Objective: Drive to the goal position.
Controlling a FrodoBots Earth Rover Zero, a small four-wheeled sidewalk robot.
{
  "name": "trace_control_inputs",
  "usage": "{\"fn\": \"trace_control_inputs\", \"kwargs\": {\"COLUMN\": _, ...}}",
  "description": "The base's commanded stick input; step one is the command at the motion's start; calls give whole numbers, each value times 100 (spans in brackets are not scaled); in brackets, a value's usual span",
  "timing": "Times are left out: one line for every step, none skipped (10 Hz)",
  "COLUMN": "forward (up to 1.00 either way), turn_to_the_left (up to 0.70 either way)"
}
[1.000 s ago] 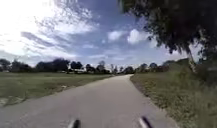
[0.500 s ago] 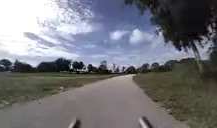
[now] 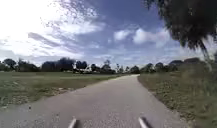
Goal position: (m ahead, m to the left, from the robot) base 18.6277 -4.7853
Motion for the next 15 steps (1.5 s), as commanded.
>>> {"fn": "trace_control_inputs", "kwargs": {"forward": 69, "turn_to_the_left": 3}}
{"fn": "trace_control_inputs", "kwargs": {"forward": 69, "turn_to_the_left": 3}}
{"fn": "trace_control_inputs", "kwargs": {"forward": 69, "turn_to_the_left": 3}}
{"fn": "trace_control_inputs", "kwargs": {"forward": 69, "turn_to_the_left": 3}}
{"fn": "trace_control_inputs", "kwargs": {"forward": 69, "turn_to_the_left": 3}}
{"fn": "trace_control_inputs", "kwargs": {"forward": 69, "turn_to_the_left": 3}}
{"fn": "trace_control_inputs", "kwargs": {"forward": 69, "turn_to_the_left": 3}}
{"fn": "trace_control_inputs", "kwargs": {"forward": 69, "turn_to_the_left": 3}}
{"fn": "trace_control_inputs", "kwargs": {"forward": 69, "turn_to_the_left": 3}}
{"fn": "trace_control_inputs", "kwargs": {"forward": 69, "turn_to_the_left": 3}}
{"fn": "trace_control_inputs", "kwargs": {"forward": 69, "turn_to_the_left": 3}}
{"fn": "trace_control_inputs", "kwargs": {"forward": 69, "turn_to_the_left": 3}}
{"fn": "trace_control_inputs", "kwargs": {"forward": 69, "turn_to_the_left": 3}}
{"fn": "trace_control_inputs", "kwargs": {"forward": 69, "turn_to_the_left": 3}}
{"fn": "trace_control_inputs", "kwargs": {"forward": 69, "turn_to_the_left": 3}}
